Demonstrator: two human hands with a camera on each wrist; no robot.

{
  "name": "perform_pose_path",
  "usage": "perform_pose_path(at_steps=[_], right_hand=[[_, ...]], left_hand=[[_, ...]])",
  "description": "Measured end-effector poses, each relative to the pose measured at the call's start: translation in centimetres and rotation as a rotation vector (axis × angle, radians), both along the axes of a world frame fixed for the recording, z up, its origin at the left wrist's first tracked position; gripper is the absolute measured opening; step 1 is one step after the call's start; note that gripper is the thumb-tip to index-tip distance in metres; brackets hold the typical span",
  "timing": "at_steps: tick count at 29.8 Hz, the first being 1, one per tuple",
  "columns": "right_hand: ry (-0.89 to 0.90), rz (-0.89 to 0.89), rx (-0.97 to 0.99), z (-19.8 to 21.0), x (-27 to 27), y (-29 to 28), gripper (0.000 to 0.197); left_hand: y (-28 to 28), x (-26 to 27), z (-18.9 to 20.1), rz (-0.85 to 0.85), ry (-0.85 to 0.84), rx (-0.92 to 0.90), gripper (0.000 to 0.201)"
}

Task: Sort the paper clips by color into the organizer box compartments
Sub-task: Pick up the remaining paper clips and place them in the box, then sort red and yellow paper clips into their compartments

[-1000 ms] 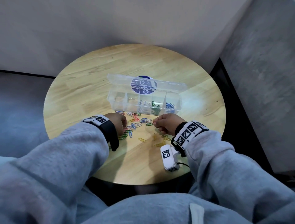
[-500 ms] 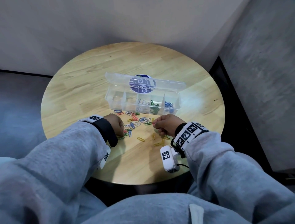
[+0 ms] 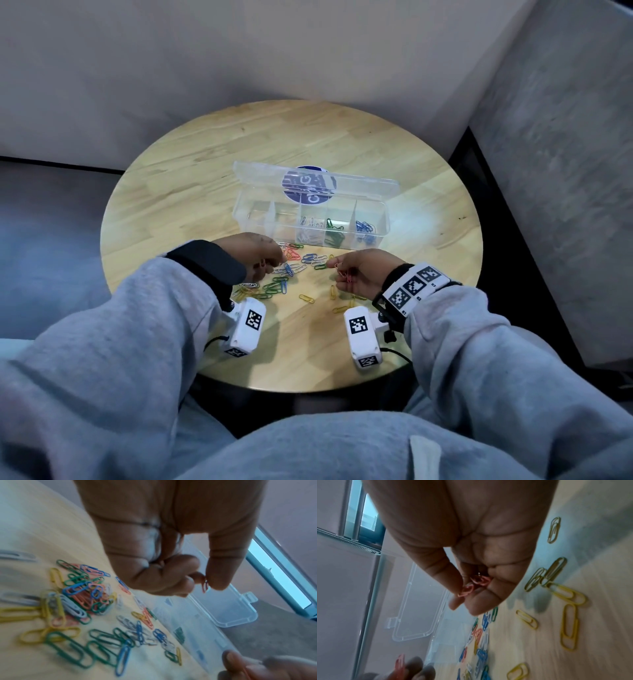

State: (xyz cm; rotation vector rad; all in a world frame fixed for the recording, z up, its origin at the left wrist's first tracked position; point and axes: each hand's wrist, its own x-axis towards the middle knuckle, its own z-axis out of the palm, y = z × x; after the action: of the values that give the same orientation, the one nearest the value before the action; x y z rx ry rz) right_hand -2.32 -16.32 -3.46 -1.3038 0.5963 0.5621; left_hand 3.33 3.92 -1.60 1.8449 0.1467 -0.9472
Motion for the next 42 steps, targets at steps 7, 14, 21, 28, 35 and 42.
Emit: perform_pose_path(at_steps=[7, 14, 21, 28, 35, 42], right_hand=[[0.040, -0.021, 0.096, 1.0, -0.5, 0.2, 0.028], [0.054, -0.028, 0.083, 1.1, -0.7, 0.2, 0.026], [0.038, -0.040, 0.087, 2.3, -0.5, 0.7, 0.034], [0.006, 0.042, -0.060, 3.6, 2.0, 1.5, 0.040], [-0.106, 0.023, -0.093, 4.9, 6.3, 3.1, 0.040], [-0.160, 0.121, -0.269, 4.3, 9.0, 5.1, 0.045]], left_hand=[[-0.7, -1.0, 1.4, 0.215, 0.079, -0.131, 0.020], [-0.5, -1.7, 2.0, 0.297, 0.075, -0.284, 0.024], [-0.3, -1.7, 2.8, 0.347, 0.168, -0.403, 0.025], [0.0, -0.1, 2.4, 0.404, 0.088, -0.511, 0.022], [0.0, 3.1, 2.9, 0.417, 0.081, -0.513, 0.036], [-1.3, 5.5, 3.3, 0.455, 0.077, -0.535, 0.060]])
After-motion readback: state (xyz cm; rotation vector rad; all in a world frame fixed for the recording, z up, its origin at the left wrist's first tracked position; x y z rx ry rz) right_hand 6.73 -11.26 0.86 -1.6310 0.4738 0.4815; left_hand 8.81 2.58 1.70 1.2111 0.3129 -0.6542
